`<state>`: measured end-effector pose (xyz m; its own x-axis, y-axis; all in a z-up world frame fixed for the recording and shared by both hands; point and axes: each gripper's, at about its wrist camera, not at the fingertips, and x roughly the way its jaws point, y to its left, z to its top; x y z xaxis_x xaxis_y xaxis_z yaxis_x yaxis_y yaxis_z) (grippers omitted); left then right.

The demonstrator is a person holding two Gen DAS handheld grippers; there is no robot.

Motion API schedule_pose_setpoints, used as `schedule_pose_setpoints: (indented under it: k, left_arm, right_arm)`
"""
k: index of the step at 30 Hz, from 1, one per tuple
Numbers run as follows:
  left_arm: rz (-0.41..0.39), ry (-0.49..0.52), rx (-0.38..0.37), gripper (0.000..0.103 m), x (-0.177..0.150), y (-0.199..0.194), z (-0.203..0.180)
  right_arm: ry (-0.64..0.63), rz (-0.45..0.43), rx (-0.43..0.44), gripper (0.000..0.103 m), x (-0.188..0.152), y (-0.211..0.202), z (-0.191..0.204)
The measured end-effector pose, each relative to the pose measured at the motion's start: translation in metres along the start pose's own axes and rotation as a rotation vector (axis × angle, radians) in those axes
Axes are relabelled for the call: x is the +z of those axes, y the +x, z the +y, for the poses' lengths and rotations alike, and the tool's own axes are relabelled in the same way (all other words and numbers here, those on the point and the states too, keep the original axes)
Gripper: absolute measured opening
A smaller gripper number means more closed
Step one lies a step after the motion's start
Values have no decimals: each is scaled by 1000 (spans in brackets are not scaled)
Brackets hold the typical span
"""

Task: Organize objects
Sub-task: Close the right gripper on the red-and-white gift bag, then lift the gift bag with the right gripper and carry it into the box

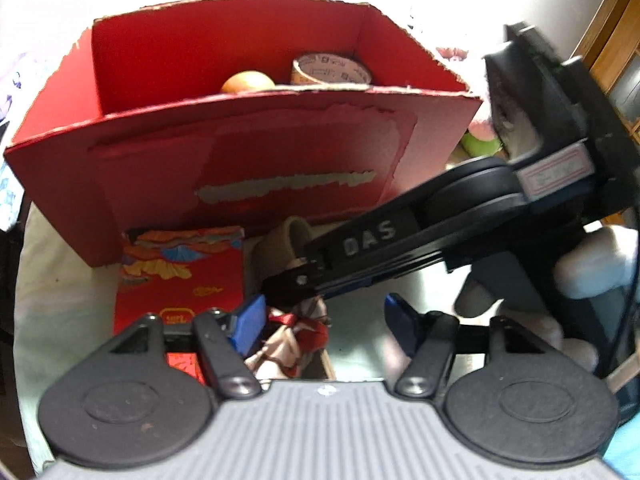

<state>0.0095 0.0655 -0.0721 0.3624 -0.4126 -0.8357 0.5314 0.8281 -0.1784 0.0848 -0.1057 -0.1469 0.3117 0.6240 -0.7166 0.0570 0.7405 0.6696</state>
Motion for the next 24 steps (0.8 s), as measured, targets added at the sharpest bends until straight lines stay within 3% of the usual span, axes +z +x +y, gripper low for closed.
schedule_pose_setpoints:
  k: [7, 14, 17, 24]
  left_arm:
    - [52, 22, -14, 67, 1, 19, -11]
    - [78, 69, -37, 51, 9, 29, -31]
    - [77, 82, -78, 44, 16, 28, -41]
    - [23, 151, -164, 42, 31, 11, -73]
  right_arm:
    - [32, -40, -9, 28, -5, -23, -16]
    - [48, -87, -36, 27, -9, -52, -26]
    - [35, -121, -49, 26, -13, -72, -28]
    - [34, -209, -51, 25, -22, -125, -35]
